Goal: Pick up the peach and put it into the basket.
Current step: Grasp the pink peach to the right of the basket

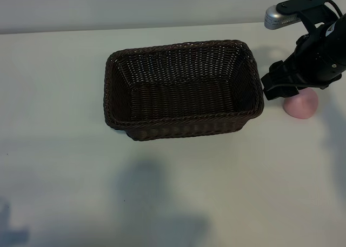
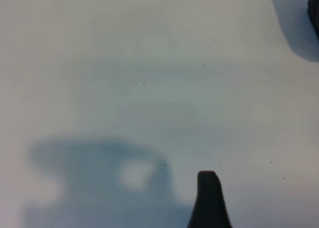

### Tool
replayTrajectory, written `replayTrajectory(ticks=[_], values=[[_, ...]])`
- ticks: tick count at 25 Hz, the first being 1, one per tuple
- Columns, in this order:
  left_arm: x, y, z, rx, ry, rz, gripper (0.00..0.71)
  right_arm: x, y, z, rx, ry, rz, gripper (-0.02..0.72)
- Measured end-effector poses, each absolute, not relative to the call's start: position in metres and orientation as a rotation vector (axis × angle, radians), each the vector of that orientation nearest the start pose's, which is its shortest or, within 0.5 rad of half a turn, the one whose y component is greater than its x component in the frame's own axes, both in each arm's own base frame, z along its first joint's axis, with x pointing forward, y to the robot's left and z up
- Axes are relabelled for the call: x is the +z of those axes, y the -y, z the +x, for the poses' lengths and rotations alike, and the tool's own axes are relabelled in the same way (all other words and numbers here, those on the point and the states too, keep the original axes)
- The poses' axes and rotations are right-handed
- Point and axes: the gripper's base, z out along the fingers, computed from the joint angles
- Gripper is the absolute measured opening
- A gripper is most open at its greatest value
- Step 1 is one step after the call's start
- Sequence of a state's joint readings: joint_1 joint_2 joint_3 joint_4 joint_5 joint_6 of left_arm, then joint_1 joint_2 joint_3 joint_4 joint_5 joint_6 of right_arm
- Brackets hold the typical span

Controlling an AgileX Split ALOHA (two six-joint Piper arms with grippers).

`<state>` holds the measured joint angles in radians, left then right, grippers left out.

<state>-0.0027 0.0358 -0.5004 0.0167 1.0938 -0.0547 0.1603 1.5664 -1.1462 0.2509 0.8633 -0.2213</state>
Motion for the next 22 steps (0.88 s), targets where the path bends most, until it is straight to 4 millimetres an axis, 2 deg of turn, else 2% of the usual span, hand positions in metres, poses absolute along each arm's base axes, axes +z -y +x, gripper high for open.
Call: replayTrajectory(ticks=[10,15,18,22], values=[[0.275,-0.001,-0.001,-0.014,-2.112,-0.056,0.531,0.262,-0.067,0.309,0.279,-2.723,-0.341,0.586],[0.275,-0.001,-0.006,-0.015,-2.076,-0.055,0.531,0.26,-0.061,0.314,0.197,-2.717,-0.237,0.553],[0.275,-0.001,-0.007,-0.014,-2.069,-0.055,0.531,0.253,-0.056,0.319,0.143,-2.725,-0.196,0.549],[0.275,-0.001,-0.008,-0.014,-2.066,-0.055,0.531,0.234,-0.046,0.331,0.114,-2.757,-0.133,0.548]])
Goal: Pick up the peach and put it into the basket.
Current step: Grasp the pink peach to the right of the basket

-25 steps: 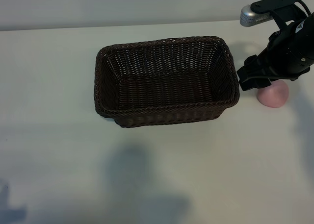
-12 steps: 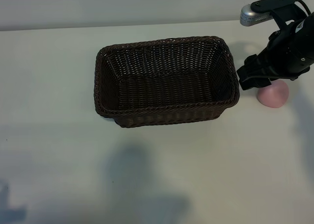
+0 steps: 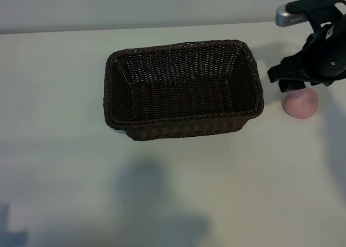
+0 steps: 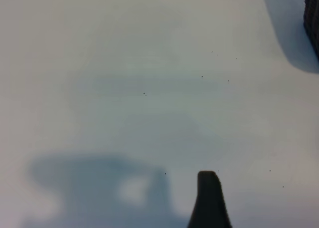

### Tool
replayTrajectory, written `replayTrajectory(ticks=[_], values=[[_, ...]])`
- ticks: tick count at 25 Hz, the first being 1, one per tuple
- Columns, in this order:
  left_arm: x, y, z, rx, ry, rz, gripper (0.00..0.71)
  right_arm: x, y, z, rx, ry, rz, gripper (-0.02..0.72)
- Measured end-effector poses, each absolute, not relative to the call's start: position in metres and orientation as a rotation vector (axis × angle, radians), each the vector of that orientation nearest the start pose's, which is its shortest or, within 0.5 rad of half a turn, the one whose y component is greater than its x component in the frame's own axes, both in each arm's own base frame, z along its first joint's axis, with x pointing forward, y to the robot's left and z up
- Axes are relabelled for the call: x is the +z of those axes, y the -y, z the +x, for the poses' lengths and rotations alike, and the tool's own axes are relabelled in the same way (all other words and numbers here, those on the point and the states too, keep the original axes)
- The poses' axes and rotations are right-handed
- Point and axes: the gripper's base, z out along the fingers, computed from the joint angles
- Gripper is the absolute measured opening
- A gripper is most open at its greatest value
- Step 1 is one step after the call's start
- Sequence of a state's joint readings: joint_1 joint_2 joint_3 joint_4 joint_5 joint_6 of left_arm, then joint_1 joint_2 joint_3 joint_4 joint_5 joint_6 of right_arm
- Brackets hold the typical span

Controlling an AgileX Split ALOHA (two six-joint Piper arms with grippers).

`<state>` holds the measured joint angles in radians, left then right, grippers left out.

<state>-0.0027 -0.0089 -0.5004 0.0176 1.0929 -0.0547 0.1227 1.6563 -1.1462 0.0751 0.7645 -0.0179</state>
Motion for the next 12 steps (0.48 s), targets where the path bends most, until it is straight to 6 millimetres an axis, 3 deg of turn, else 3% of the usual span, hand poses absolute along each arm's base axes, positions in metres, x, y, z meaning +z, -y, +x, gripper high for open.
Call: replayTrajectory(ticks=[8,12], values=[[0.275,-0.001,-0.008,-0.014,-2.066,-0.054,0.531,0.198,-0.017,0.35,0.086,-2.798,0.016,0.58],[0.275,-0.001,-0.008,-0.014,-2.065,-0.054,0.531,0.186,-0.013,0.356,0.08,-2.802,0.032,0.582]])
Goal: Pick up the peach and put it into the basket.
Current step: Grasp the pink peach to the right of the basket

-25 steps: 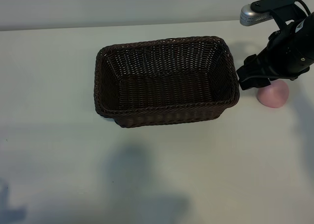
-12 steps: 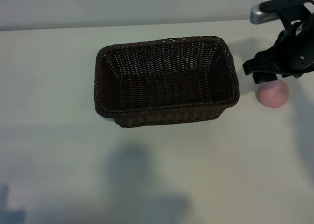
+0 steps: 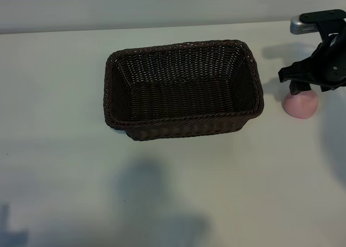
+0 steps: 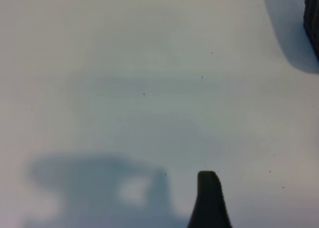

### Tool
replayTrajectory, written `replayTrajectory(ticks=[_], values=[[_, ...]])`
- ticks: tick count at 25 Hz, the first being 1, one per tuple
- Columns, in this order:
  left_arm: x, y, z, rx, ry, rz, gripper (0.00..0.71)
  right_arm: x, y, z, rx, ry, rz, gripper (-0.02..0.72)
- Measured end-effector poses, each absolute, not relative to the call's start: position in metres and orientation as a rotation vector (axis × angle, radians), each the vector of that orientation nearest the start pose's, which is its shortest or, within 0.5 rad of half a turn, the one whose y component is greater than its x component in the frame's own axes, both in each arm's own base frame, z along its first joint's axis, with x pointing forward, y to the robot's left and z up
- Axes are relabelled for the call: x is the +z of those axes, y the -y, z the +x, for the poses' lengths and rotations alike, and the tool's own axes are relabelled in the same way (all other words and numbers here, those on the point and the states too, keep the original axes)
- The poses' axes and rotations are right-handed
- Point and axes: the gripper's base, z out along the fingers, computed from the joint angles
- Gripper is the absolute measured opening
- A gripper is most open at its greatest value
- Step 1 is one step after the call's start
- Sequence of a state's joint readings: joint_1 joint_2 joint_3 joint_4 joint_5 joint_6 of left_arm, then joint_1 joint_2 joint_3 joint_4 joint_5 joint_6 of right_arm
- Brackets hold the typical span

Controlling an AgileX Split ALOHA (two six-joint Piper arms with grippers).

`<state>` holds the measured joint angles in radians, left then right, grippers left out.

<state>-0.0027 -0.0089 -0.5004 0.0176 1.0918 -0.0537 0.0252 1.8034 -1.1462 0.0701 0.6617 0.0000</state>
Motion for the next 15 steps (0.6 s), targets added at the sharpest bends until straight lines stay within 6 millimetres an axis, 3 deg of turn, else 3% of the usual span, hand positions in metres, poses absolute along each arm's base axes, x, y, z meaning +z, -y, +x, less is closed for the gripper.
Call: replayTrajectory(ticks=[12,15], values=[[0.275,-0.001,-0.008,-0.014,-2.064,-0.054,0.531,0.147,-0.013,0.364,0.078,-2.874,0.041,0.578],[0.275,-0.001,-0.008,-0.014,-2.064,-0.054,0.531,0.144,-0.013,0.365,0.076,-2.879,0.033,0.509]])
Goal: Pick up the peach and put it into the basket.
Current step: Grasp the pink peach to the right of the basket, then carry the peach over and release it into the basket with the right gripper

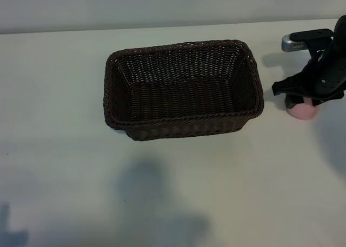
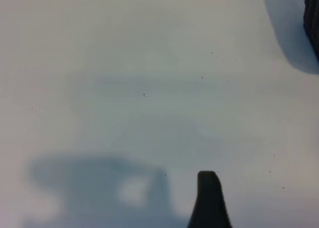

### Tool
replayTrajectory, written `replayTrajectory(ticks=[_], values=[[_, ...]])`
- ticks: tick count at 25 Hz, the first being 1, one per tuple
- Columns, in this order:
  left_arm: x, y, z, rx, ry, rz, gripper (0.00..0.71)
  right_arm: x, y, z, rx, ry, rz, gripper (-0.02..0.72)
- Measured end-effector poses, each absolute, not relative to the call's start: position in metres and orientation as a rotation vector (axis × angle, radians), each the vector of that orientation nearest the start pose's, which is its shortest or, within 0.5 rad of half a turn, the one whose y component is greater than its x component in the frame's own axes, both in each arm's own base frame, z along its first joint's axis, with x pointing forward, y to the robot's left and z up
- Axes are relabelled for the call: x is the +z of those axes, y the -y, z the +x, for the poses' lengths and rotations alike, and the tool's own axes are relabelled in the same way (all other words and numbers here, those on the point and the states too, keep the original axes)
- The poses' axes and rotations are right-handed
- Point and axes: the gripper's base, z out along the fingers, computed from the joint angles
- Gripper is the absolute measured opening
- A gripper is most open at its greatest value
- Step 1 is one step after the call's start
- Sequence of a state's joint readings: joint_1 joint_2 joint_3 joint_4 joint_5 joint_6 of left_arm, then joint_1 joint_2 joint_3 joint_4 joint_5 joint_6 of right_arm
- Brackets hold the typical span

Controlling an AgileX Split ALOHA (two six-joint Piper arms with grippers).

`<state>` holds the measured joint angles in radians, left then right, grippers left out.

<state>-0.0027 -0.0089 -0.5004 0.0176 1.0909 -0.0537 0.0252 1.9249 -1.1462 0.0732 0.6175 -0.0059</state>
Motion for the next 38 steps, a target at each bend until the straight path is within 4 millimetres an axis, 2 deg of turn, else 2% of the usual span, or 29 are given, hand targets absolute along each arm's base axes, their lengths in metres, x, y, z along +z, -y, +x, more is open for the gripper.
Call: replayTrajectory(ticks=[2,4,6,8,13,16,19,24,29,33,38], values=[[0.275,-0.001,-0.008,-0.014,-2.064,-0.054,0.531,0.143,-0.013,0.365,0.077,-2.88,0.042,0.395],[0.275,-0.001,-0.008,-0.014,-2.064,-0.054,0.531,0.142,-0.013,0.365,0.077,-2.883,0.042,0.23],[0.275,-0.001,-0.008,-0.014,-2.064,-0.054,0.531,0.142,-0.013,0.365,0.077,-2.885,0.042,0.103],[0.275,-0.001,-0.008,-0.014,-2.064,-0.054,0.531,0.143,-0.013,0.365,0.077,-2.886,0.041,0.054],[0.275,-0.001,-0.008,-0.014,-2.064,-0.054,0.531,0.145,-0.013,0.366,0.078,-2.885,0.041,0.041],[0.275,-0.001,-0.008,-0.014,-2.064,-0.054,0.531,0.157,-0.013,0.363,0.08,-2.885,0.037,0.041],[0.275,-0.001,-0.008,-0.014,-2.064,-0.054,0.531,0.181,-0.013,0.363,0.085,-2.868,0.035,0.041],[0.275,-0.001,-0.008,-0.014,-2.064,-0.054,0.531,0.241,-0.013,0.365,0.095,-2.795,0.012,0.041],[0.275,-0.001,-0.008,-0.014,-2.064,-0.054,0.531,0.281,-0.017,0.363,0.111,-2.773,-0.012,0.041],[0.275,-0.001,-0.008,-0.014,-2.064,-0.054,0.531,0.293,-0.037,0.362,0.122,-2.764,-0.093,0.041],[0.275,-0.001,-0.008,-0.014,-2.064,-0.054,0.531,0.293,-0.089,0.354,0.162,-2.743,-0.289,0.041]])
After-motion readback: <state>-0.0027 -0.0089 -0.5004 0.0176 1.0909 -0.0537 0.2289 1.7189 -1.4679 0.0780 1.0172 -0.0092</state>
